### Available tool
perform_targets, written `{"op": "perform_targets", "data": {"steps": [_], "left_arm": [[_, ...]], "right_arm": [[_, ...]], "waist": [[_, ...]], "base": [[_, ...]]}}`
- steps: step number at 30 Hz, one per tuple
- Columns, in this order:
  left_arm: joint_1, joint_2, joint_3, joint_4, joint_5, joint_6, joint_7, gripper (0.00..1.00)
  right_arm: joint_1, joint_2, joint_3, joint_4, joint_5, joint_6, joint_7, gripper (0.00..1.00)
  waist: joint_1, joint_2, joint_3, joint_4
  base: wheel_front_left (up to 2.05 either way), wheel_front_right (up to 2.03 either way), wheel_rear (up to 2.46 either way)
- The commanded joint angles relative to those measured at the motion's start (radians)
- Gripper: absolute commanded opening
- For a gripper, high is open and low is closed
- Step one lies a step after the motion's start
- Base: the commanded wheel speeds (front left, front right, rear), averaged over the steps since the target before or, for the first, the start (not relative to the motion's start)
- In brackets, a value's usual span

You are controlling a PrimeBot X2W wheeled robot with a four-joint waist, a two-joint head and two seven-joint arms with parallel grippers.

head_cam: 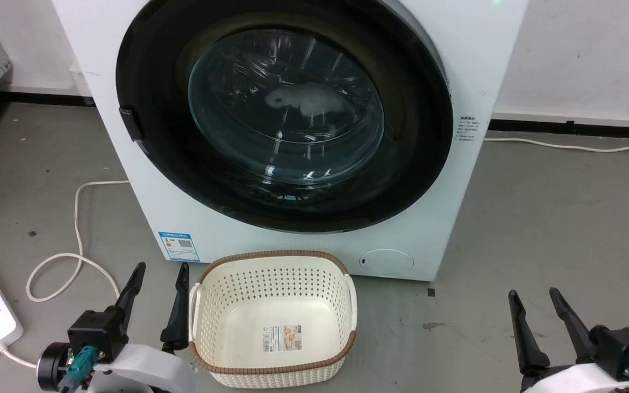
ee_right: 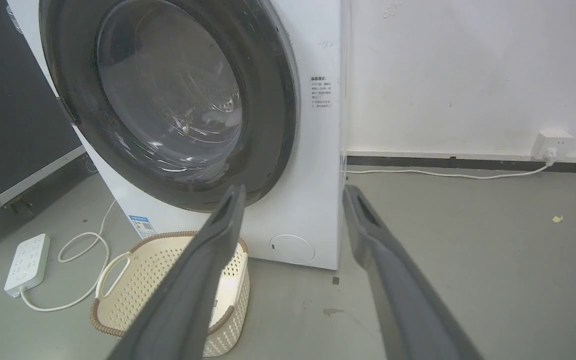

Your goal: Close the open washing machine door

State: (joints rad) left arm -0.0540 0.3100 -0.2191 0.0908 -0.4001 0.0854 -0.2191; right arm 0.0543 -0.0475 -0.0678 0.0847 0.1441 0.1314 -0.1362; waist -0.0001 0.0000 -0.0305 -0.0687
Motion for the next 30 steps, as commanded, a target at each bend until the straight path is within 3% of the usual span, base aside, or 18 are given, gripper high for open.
{"op": "perform_targets", "data": {"steps": [1, 21, 22, 30], "left_arm": [[0.018, -0.002, -0.005, 0.003, -0.005, 0.005, 0.007, 1.0], [0.01, -0.003, -0.007, -0.006, -0.024, 0.019, 0.014, 1.0], [0.009, -0.005, -0.005, -0.003, -0.022, 0.018, 0.016, 0.0], [0.011, -0.015, 0.005, -0.006, -0.006, 0.013, 0.024, 0.0]], "right_arm": [[0.017, -0.003, 0.002, -0.009, 0.012, -0.001, 0.001, 1.0], [0.013, -0.003, -0.003, -0.005, 0.028, -0.001, -0.016, 1.0], [0.001, 0.0, -0.002, -0.003, 0.023, 0.0, -0.009, 0.0], [-0.002, 0.0, 0.002, -0.006, 0.016, 0.0, -0.001, 0.0]], "waist": [[0.0001, 0.0, -0.003, 0.002], [0.0001, 0.0, 0.004, 0.003], [0.0001, 0.0, 0.004, 0.003], [0.0001, 0.0, 0.005, 0.005]], "base": [[0.0, 0.0, 0.0], [0.0, 0.0, 0.0], [0.0, 0.0, 0.0], [0.0, 0.0, 0.0]]}}
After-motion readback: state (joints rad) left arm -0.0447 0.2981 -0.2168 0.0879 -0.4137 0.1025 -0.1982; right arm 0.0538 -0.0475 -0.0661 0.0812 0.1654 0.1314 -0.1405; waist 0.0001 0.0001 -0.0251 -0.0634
